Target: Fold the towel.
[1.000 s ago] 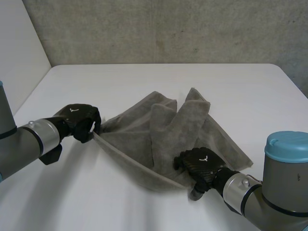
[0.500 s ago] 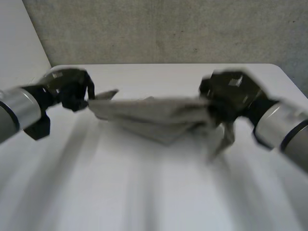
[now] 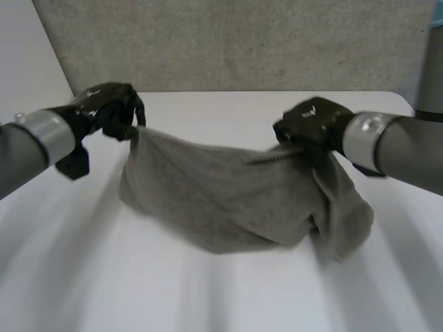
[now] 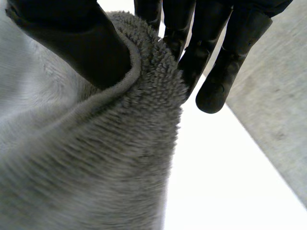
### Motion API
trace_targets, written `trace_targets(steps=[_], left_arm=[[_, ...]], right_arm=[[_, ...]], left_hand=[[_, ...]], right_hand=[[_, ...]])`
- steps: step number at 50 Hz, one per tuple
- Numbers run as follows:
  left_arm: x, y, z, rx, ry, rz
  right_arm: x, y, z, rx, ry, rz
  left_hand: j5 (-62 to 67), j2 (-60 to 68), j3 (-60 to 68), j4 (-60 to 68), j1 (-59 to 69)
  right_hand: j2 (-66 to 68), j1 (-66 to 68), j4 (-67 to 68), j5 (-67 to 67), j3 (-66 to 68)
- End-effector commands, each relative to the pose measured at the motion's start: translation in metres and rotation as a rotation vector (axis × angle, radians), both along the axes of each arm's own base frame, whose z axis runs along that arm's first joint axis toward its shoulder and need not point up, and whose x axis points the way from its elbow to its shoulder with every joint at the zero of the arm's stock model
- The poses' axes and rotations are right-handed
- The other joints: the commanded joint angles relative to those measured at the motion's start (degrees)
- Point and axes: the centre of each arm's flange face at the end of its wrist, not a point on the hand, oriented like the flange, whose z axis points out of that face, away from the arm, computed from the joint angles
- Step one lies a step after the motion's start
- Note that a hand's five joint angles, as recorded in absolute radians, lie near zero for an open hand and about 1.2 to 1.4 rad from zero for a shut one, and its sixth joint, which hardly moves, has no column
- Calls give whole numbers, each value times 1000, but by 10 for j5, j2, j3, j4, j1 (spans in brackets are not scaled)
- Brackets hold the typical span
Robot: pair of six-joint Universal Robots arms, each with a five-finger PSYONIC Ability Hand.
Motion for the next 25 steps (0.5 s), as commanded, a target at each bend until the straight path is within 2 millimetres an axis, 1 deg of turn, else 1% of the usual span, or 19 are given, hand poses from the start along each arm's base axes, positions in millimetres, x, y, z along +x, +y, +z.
trace_targets(steps=[1, 2, 3, 4, 5, 6, 7, 9, 10, 13, 14, 15, 17, 18, 20, 21, 23, 24, 25], left_arm=[[-21, -59, 36, -207, 72, 40], [-21, -69, 62, -289, 113, 84], [-19, -74, 88, -369, 158, 122], [-19, -74, 88, -370, 159, 123], [-17, -75, 116, -452, 205, 153], [-15, -73, 138, -517, 244, 164], [-15, -73, 138, -518, 244, 164], [-14, -64, 163, -582, 288, 156], [-14, -64, 163, -583, 288, 156], [-12, -53, 166, -569, 287, 153], [-13, -51, 156, -526, 271, 150], [-13, -51, 156, -526, 271, 150], [-10, -47, 113, -396, 211, 146], [-10, -47, 113, -395, 210, 146], [-8, -36, 72, -268, 163, 113], [-8, -36, 72, -268, 163, 113], [-3, -24, 26, -146, 118, 82], [-3, -24, 26, -146, 118, 82], [2, -17, 0, -76, 88, 78]], right_arm=[[37, -68, 72, -534, -220, -109], [37, -68, 73, -535, -221, -110], [39, -74, 99, -670, -297, -147], [38, -77, 119, -776, -360, -180], [38, -77, 119, -778, -361, -181], [37, -74, 137, -861, -413, -198], [37, -74, 137, -862, -413, -198], [38, -59, 152, -907, -452, -182], [38, -59, 152, -907, -452, -182], [42, -48, 136, -833, -414, -111], [45, -40, 123, -779, -386, -50], [46, -40, 123, -778, -386, -50], [46, -25, 84, -624, -306, 62], [46, -24, 84, -623, -306, 63], [43, -9, 43, -460, -227, 136], [43, -9, 43, -459, -227, 136], [36, 2, 3, -309, -151, 160], [36, 2, 3, -309, -151, 160], [31, 7, -14, -255, -111, 159]], left_hand=[[37, 45, 37, 21, 51], [37, 45, 37, 21, 51], [37, 45, 37, 21, 51], [37, 45, 37, 21, 51], [37, 45, 37, 21, 51], [37, 45, 37, 21, 51], [37, 45, 37, 21, 51], [37, 45, 37, 21, 51], [37, 45, 37, 21, 51], [37, 45, 37, 21, 51], [37, 45, 37, 21, 51], [37, 45, 37, 21, 51], [37, 45, 37, 21, 51], [37, 45, 37, 21, 51], [37, 45, 37, 21, 51], [37, 45, 37, 21, 51], [37, 45, 37, 21, 51], [37, 45, 37, 21, 51], [37, 45, 37, 21, 51]], right_hand=[[47, 37, 36, 32, 58], [47, 37, 36, 32, 58], [47, 37, 36, 32, 58], [47, 37, 36, 32, 58], [47, 37, 36, 32, 58], [47, 37, 36, 32, 58], [47, 37, 36, 32, 58], [47, 37, 36, 32, 58], [47, 37, 36, 32, 58], [47, 37, 36, 32, 58], [47, 37, 36, 32, 58], [47, 37, 36, 32, 58], [47, 37, 36, 32, 58], [47, 37, 36, 32, 58], [47, 37, 36, 32, 58], [47, 37, 36, 32, 58], [47, 37, 36, 32, 58], [47, 37, 36, 32, 58], [47, 37, 36, 32, 58]])
